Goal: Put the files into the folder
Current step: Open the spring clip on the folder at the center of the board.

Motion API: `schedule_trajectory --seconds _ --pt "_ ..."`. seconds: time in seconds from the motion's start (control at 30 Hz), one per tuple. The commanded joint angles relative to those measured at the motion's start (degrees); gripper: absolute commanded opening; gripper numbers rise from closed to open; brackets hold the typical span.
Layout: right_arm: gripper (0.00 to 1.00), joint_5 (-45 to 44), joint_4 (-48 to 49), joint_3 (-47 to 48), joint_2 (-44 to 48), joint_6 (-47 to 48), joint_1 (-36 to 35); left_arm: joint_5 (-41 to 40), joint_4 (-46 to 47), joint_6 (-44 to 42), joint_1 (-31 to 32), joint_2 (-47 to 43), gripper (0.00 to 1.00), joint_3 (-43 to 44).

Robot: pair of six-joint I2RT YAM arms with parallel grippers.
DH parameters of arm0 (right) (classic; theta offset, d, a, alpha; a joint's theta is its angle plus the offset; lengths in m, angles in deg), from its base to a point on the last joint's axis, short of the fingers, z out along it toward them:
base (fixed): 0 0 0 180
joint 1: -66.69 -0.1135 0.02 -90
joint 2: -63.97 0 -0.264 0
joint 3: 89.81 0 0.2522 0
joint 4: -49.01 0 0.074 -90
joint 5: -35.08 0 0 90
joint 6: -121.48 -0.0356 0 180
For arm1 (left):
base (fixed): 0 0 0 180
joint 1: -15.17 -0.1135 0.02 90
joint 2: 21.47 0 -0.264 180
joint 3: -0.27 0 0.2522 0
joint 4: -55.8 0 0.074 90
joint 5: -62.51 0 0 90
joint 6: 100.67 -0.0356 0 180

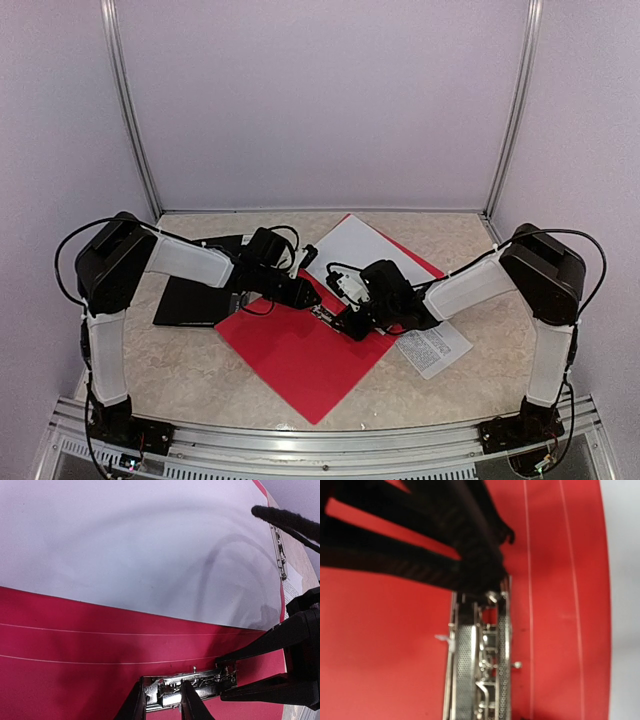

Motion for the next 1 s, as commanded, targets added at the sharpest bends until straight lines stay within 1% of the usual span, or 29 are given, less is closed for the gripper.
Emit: schedule_trajectory --seconds 0.0,0.17,0.53,0.77,0.87,0.97 --pt "0.11 0.1 -8.5 -1.8 -1.2 0.3 0.5 -0.5 -1.1 -1.7 0.4 1.5 0.21 1.9" --pt "0.11 0.1 -8.5 -2.1 -1.2 0.1 0.5 -0.5 -1.7 -1.7 0.5 2.5 0.17 2.9" --pt "0.11 -0.1 -8.8 -2.3 -0.8 0.0 0.5 -0.8 -1.7 -1.8 0.5 3.4 0.13 3.4" --pt "0.11 -0.1 -8.8 -2.6 -1.0 -0.1 0.5 -0.9 -1.7 -1.7 0.1 3.7 0.05 3.3" --pt "0.1 -0.2 -8.6 -3.1 -0.8 -0.4 0.5 -1.5 -3.7 -2.0 -0.1 4.1 0.0 3.2" --pt "0.1 -0.3 -8.5 -3.6 -0.6 -0.7 0.5 -2.4 -4.5 -2.4 -0.2 4.7 0.0 3.0"
